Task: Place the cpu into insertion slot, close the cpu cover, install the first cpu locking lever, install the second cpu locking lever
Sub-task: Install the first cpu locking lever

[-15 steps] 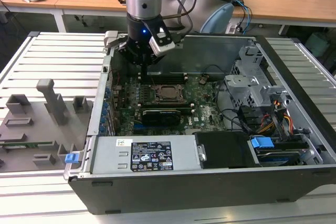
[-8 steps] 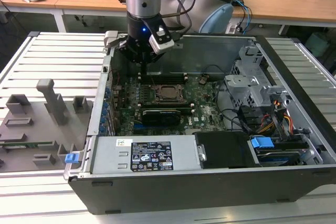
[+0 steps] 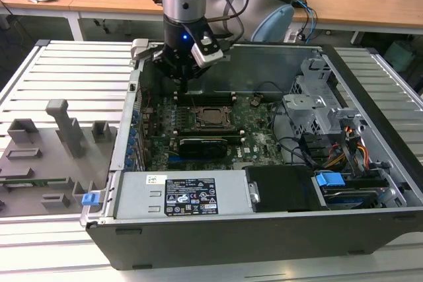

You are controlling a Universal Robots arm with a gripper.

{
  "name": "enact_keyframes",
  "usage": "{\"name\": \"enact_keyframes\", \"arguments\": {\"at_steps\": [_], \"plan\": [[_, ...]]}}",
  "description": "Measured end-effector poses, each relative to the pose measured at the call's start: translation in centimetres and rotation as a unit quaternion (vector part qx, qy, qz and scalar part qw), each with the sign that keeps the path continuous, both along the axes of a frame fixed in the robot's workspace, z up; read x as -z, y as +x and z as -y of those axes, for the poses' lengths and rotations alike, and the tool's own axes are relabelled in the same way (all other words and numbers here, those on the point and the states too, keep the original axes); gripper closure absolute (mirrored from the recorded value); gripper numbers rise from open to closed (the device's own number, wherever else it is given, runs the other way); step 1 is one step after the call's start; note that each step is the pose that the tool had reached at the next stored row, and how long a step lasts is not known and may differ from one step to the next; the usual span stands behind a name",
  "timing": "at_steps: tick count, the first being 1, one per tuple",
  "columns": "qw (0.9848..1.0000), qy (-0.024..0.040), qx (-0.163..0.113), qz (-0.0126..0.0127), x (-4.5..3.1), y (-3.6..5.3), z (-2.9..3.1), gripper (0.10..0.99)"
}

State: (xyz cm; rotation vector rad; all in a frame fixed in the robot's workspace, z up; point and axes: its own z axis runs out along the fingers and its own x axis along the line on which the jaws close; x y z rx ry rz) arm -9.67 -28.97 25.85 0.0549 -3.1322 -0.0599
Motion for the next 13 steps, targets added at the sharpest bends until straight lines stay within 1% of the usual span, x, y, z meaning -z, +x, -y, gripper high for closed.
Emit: {"name": "enact_keyframes", "arguments": {"at_steps": [6,13], "plan": [[1.0,0.0,0.0,-0.0001,0.0,0.65,0.0,0.976],[1.0,0.0,0.0,0.0,0.0,0.9,0.0,0.976]]}}
